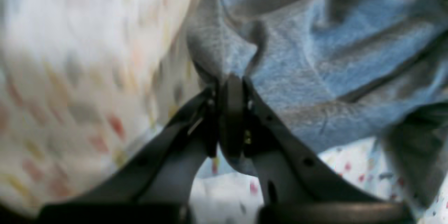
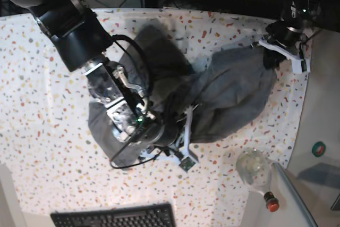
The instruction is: Layout the t-shirt on the table in an organized manner, then fold the t-shirt properly
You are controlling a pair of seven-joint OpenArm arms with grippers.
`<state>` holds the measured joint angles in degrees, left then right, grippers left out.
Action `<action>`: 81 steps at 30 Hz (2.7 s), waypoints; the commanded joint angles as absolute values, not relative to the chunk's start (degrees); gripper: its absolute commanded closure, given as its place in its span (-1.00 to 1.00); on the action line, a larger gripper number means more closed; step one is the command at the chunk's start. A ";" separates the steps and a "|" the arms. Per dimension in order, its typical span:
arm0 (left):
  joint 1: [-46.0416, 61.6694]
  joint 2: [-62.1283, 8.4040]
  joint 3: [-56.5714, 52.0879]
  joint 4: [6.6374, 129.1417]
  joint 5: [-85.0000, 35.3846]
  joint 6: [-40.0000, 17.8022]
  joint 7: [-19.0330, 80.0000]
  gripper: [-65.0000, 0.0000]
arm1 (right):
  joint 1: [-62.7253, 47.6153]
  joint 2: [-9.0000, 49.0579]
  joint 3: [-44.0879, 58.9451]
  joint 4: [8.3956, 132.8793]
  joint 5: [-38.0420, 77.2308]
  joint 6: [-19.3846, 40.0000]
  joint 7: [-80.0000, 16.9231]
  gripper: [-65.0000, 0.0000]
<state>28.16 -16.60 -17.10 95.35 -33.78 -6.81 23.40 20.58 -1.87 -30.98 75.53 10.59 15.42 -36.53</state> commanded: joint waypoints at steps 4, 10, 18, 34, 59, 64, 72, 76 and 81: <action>27.56 -20.53 -22.02 100.18 -33.98 -6.99 22.20 1.00 | 17.45 3.38 -23.52 91.12 10.68 15.08 -40.84 1.00; 13.32 -25.19 -22.20 103.60 -33.98 -6.73 30.99 1.00 | 8.66 11.21 -8.92 108.00 10.68 15.08 -44.97 1.00; -14.11 -22.55 -6.73 95.34 -33.71 -6.73 41.19 1.00 | 3.12 13.41 -0.31 112.48 10.68 15.08 -46.37 1.00; -37.41 2.86 8.31 44.79 0.31 -6.73 15.60 1.00 | 9.54 11.12 -8.92 77.32 10.68 15.08 -38.99 1.00; -2.07 -3.03 -21.58 93.76 0.13 -6.81 35.82 1.00 | 31.43 6.11 -10.15 33.89 10.77 15.34 -18.59 -0.29; 14.81 -5.23 -32.48 93.76 -8.84 -6.81 30.99 1.00 | 32.40 3.12 -10.24 31.87 10.77 15.43 -17.10 -0.37; 29.93 -7.78 -45.14 91.38 -23.60 -6.90 24.92 1.00 | 31.16 1.19 -9.80 32.92 10.77 15.34 -16.04 -0.41; 31.08 -7.69 -48.48 91.21 -24.04 -6.90 24.92 1.00 | 28.97 1.27 -8.22 41.36 10.95 15.25 -17.98 -0.41; 30.81 -7.60 -48.75 91.56 -24.04 -6.90 25.10 1.00 | 27.82 -0.04 -6.11 46.99 10.77 15.08 -21.14 -0.41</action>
